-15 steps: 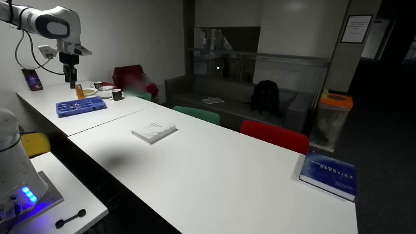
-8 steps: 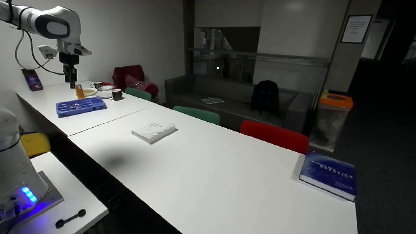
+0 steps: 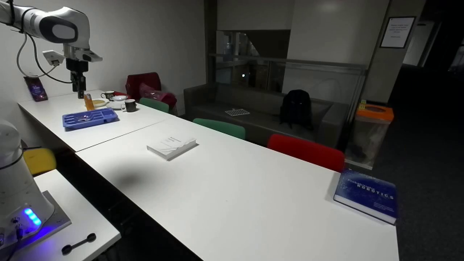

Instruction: Open the white book on the table

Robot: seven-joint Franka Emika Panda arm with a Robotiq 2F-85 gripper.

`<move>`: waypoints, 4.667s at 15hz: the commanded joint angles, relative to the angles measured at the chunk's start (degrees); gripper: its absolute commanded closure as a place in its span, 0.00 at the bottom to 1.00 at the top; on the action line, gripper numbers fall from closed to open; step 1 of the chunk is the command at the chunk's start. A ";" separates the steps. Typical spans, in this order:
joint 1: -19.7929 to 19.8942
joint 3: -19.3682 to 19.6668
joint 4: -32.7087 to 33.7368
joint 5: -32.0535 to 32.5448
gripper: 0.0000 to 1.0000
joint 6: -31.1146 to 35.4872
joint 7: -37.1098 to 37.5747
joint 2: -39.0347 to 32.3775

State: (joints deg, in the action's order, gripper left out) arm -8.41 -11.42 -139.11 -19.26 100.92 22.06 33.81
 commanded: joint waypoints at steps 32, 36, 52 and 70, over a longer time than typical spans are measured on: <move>11.51 16.20 16.06 9.68 0.00 32.33 -27.80 -36.66; 13.85 17.40 18.21 7.13 0.00 31.74 -28.68 -39.73; 14.19 15.88 18.86 3.35 0.00 32.79 -29.21 -42.05; 18.25 13.62 39.08 2.48 0.00 28.66 -28.66 -65.12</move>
State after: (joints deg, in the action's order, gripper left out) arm 7.36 4.01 -103.85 -15.45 132.34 -6.00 -29.23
